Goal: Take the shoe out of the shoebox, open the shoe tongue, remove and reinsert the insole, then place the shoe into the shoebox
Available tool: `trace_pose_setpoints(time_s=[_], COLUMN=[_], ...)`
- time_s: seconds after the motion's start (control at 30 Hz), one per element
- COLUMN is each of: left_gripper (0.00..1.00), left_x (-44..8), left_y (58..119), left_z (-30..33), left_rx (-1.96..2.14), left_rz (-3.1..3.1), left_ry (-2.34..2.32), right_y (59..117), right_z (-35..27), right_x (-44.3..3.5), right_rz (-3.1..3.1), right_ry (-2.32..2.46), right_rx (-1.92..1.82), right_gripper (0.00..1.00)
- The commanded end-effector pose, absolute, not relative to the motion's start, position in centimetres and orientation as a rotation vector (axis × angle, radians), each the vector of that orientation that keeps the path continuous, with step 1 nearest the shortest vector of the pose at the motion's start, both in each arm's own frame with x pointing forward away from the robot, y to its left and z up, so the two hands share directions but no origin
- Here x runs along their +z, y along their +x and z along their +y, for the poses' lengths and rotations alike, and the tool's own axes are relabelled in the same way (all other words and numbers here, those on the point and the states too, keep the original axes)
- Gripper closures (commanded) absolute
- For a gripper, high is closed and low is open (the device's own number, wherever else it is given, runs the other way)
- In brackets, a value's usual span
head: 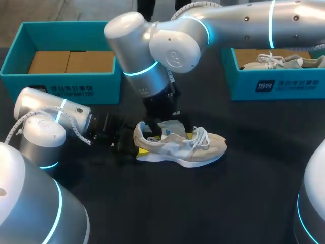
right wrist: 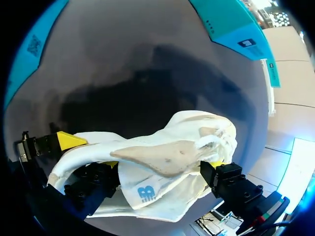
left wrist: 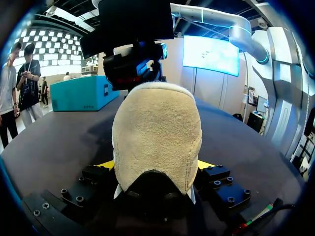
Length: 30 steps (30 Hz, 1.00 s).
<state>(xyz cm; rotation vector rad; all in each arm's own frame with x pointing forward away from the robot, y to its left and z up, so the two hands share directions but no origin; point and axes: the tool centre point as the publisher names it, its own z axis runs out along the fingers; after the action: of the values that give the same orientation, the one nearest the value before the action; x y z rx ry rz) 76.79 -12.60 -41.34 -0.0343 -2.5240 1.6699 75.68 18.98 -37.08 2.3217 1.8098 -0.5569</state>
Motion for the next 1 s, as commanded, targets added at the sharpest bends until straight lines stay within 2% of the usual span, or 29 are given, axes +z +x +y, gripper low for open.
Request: trace_pose_setpoints(time_s=[0.03, 0.33, 0.37, 0.43, 0.5, 0.53, 0.67, 1.0], left_gripper=[1.0, 1.0, 1.0, 1.0, 1.0, 1.0, 1.0, 1.0], left_x=[-41.5, -41.5, -41.5, -41.5, -41.5, -41.5, -41.5, -41.5], left_y=[76.8, 76.8, 76.8, 76.8, 76.8, 76.8, 76.8, 76.8], left_z=[-12.6, -12.6, -12.6, -12.6, -12.6, -12.6, -12.6, -12.6], left_rx=[1.669, 1.669, 1.669, 1.669, 1.669, 1.669, 1.669, 1.669], left_rz=[-2.525, -2.525, -2.525, -2.525, -2.525, -2.525, -2.525, -2.525], left_ry=[-0.033, -0.033, -0.033, -0.033, -0.033, -0.033, -0.033, -0.033], right_y=[75.4, 75.4, 75.4, 75.4, 75.3, 75.3, 75.0, 74.4], right_z=[19.2, 18.5, 18.5, 18.4, 18.4, 18.4, 18.2, 17.7], right_x=[-36.8, -36.3, -36.3, -36.2, -36.2, -36.1, -35.7, -34.1], right_rz=[1.789, 1.764, 1.761, 1.755, 1.749, 1.747, 1.733, 1.704], right_ry=[2.308, 2.294, 2.294, 2.296, 2.298, 2.299, 2.306, 2.312], right_rx=[-0.568, -0.6, -0.601, -0.602, -0.602, -0.602, -0.604, -0.603], right_gripper=[0.0, 0.02, 0.09, 0.37, 0.52, 0.55, 0.58, 0.56])
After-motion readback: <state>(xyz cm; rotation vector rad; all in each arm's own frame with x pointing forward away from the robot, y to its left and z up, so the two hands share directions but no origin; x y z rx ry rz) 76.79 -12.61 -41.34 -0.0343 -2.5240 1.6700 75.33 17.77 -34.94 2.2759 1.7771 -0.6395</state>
